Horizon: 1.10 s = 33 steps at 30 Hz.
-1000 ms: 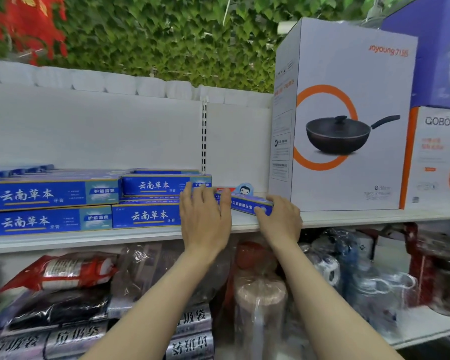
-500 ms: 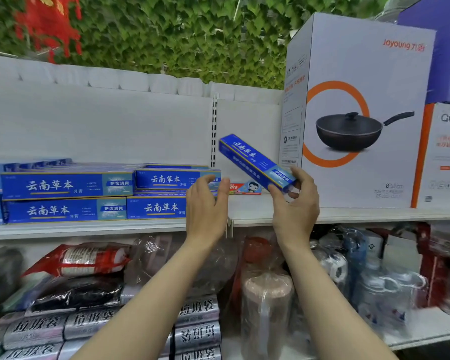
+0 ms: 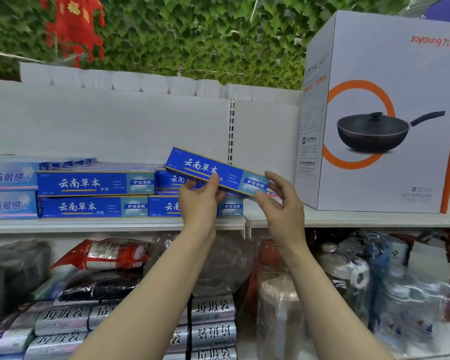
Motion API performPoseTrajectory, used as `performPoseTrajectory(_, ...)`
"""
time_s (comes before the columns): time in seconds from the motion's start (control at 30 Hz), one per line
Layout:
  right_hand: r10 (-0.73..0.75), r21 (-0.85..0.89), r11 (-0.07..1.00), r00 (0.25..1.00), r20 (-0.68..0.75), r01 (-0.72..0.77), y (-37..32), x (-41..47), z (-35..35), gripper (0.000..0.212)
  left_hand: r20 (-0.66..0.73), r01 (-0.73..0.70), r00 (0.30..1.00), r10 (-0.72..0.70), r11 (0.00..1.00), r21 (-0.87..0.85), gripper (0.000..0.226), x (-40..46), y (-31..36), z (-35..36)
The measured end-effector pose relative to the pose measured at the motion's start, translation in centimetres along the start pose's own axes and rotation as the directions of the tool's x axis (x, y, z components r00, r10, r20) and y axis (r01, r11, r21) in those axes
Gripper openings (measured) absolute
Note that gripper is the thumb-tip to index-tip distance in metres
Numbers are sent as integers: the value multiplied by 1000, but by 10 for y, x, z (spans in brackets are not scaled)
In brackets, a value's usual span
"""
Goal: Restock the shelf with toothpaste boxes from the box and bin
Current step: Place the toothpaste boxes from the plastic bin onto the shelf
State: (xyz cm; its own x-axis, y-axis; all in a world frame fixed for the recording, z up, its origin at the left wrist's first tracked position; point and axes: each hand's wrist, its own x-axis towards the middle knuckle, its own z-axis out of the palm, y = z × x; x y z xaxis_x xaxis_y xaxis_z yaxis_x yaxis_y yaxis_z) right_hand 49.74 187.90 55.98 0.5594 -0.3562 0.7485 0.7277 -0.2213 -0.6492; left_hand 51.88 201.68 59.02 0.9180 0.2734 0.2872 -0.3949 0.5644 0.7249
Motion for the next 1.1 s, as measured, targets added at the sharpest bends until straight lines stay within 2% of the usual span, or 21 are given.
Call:
performPoseTrajectory(0.07, 120, 20, 993, 992, -26, -119, 3, 5, 4, 33, 1, -20, 1000, 20, 1000, -11, 35, 1, -1, -6)
performPoseTrajectory(0.13, 217, 94, 972, 976, -7, -216, 5, 9, 6, 36, 4, -42, 999, 42, 999, -4, 36, 1, -1, -11)
performPoseTrajectory(0.27, 258, 130, 955, 963, 81, -266, 6, 14, 11, 26, 30, -58, 998, 57, 997, 54, 35, 7, 0, -22)
performPoseTrajectory(0.4, 244, 147, 960, 969, -37, -236, 10, 26, 8, 20, 70, -97, 994, 78, 942, 322, 52, 12, 6, -34)
performPoseTrajectory(0.47, 243, 154, 961, 968, -61, -231, 12, 33, 6, 20, 39, -157, 987, 154, 897, 412, 48, 11, 12, -41)
performPoseTrajectory(0.53, 237, 128, 965, 971, -45, -229, 15, 38, 8, 21, 17, -243, 961, 276, 816, 524, 37, 11, 16, -46)
performPoseTrajectory(0.63, 211, 40, 977, 978, 1, -211, 22, 41, 18, 24, 121, -387, 897, 426, 620, 683, 34, 10, 17, -51)
performPoseTrajectory(0.73, 201, 12, 979, 978, 63, -202, 25, 43, 28, 27, 240, -444, 848, 473, 385, 809, 36, 14, 12, -56)
performPoseTrajectory(0.8, 189, -43, 982, 980, 69, -186, 22, 43, 31, 38, 289, -454, 829, 479, 272, 849, 36, 15, 9, -58)
performPoseTrajectory(0.87, 153, -90, 984, 988, 9, -152, 18, 39, 32, 44, 325, -464, 813, 483, 200, 863, 38, 17, 6, -59)
performPoseTrajectory(0.97, 18, -195, 980, 996, -91, -35, 12, 27, 35, 31, 356, -457, 809, 467, 122, 881, 45, 18, 3, -60)
performPoseTrajectory(1.03, -36, -313, 950, 998, -51, 18, 13, 19, 38, 29, 361, -450, 811, 461, 96, 888, 52, 18, 2, -59)
performPoseTrajectory(1.1, -7, -386, 923, 1000, 15, 12, 18, 16, 42, 30, 360, -441, 813, 458, 81, 894, 61, 20, 0, -57)
